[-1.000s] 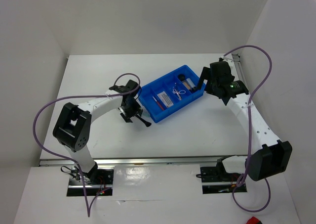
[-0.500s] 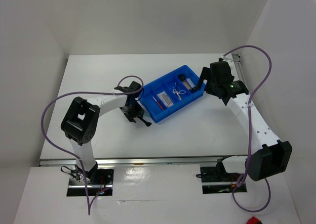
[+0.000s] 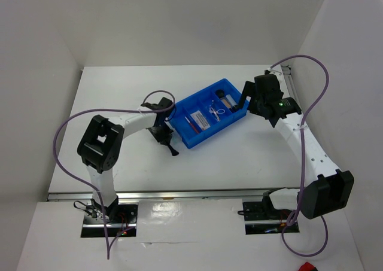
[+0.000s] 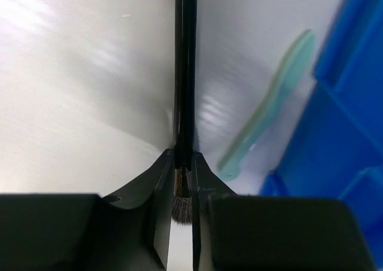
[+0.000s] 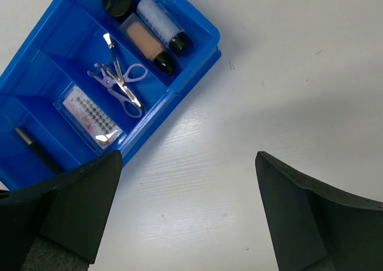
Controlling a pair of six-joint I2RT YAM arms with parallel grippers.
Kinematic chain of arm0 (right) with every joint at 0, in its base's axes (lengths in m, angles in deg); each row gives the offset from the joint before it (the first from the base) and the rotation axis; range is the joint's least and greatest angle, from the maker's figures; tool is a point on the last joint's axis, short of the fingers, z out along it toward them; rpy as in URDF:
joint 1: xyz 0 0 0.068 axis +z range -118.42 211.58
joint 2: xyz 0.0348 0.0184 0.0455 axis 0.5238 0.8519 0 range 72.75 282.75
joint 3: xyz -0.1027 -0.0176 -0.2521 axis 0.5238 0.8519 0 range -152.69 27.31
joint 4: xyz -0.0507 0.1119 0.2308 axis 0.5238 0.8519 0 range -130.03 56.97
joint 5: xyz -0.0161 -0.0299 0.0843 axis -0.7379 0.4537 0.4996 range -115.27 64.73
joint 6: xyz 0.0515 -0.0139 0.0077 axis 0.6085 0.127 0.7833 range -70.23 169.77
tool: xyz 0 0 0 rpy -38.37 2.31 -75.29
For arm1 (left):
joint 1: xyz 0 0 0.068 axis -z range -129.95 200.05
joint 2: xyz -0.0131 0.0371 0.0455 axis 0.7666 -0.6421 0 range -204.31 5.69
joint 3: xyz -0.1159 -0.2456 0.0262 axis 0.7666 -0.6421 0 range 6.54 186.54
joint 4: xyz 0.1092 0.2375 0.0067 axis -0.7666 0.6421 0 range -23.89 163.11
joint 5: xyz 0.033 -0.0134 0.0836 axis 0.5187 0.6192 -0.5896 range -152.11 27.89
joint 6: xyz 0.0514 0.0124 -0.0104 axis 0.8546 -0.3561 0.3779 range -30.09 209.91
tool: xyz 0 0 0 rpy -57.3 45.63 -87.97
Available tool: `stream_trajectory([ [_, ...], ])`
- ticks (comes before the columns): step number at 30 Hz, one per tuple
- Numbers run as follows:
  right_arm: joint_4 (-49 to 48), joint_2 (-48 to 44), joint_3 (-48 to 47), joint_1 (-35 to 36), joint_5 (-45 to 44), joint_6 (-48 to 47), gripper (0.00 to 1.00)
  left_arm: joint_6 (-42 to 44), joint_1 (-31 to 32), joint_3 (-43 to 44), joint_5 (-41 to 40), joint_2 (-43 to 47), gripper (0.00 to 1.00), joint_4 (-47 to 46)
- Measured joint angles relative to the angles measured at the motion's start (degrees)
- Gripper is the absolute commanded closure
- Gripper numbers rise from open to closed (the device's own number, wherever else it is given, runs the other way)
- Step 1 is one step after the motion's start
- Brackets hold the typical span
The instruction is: Organize the makeup
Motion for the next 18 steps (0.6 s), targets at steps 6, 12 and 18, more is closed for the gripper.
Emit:
stream_trajectory([
  [6, -0.1, 0.1, 0.0, 0.0, 0.0, 0.0, 0.0, -0.2, 0.0, -1.5, -2.4, 6.3, 1.0, 5.9],
  [12, -0.3, 0.2, 0.6, 0.0, 0.0, 0.0, 0.0, 1.0, 0.2, 2.5, -4.7, 16.9, 1.0, 8.8],
  [18, -0.3, 0.4, 0.7, 0.0, 0.1, 0.0, 0.0, 3.4, 3.1, 21.3, -5.0, 8.5, 1.0, 7.8],
])
